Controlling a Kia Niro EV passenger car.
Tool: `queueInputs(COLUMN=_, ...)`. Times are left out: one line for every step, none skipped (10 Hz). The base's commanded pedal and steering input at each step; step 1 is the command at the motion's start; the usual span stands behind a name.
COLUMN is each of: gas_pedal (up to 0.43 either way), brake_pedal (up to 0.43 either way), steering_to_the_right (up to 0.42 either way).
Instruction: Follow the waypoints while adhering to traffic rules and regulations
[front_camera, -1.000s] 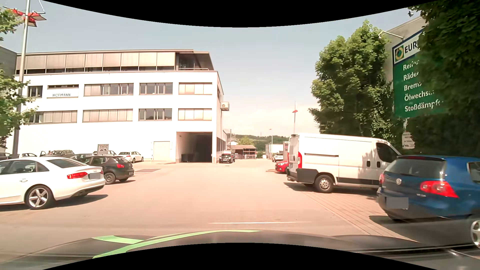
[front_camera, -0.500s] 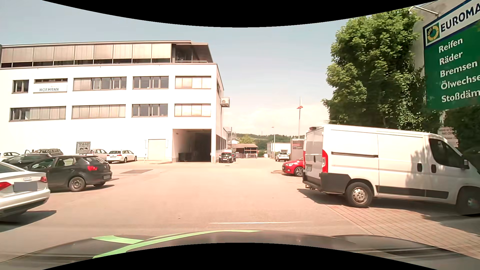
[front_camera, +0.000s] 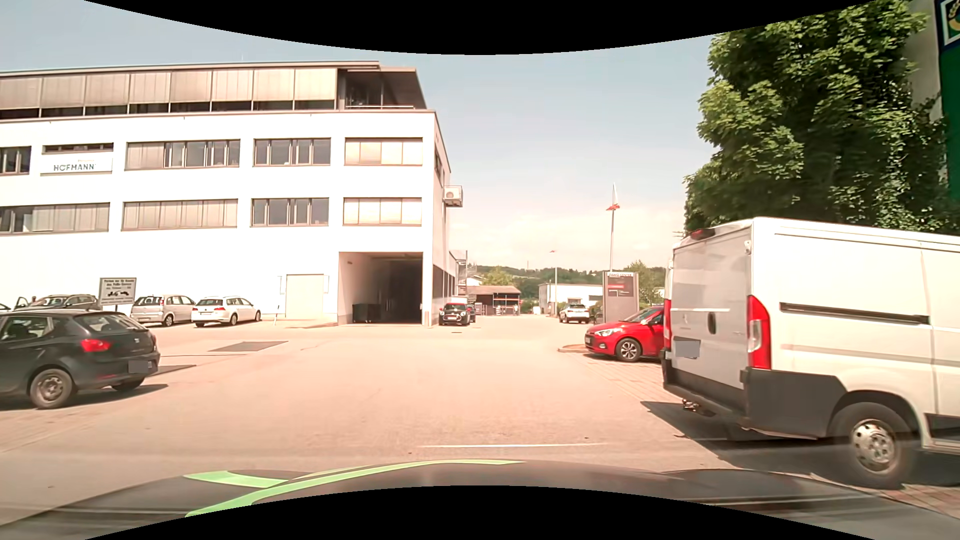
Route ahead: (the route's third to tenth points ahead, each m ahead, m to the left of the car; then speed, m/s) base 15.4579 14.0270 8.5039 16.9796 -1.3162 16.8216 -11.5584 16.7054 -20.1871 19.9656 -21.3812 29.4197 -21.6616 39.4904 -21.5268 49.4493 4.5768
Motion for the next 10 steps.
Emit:
queueInputs(gas_pedal=0.000, brake_pedal=0.000, steering_to_the_right=-0.017)
queueInputs(gas_pedal=0.000, brake_pedal=0.000, steering_to_the_right=-0.020)
queueInputs(gas_pedal=0.000, brake_pedal=0.000, steering_to_the_right=-0.020)
queueInputs(gas_pedal=0.000, brake_pedal=0.000, steering_to_the_right=-0.021)
queueInputs(gas_pedal=0.000, brake_pedal=0.000, steering_to_the_right=-0.023)
queueInputs(gas_pedal=0.000, brake_pedal=0.000, steering_to_the_right=-0.025)
queueInputs(gas_pedal=0.000, brake_pedal=0.000, steering_to_the_right=-0.026)
queueInputs(gas_pedal=0.000, brake_pedal=0.000, steering_to_the_right=-0.026)
queueInputs(gas_pedal=0.000, brake_pedal=0.000, steering_to_the_right=-0.026)
queueInputs(gas_pedal=0.000, brake_pedal=0.000, steering_to_the_right=-0.026)
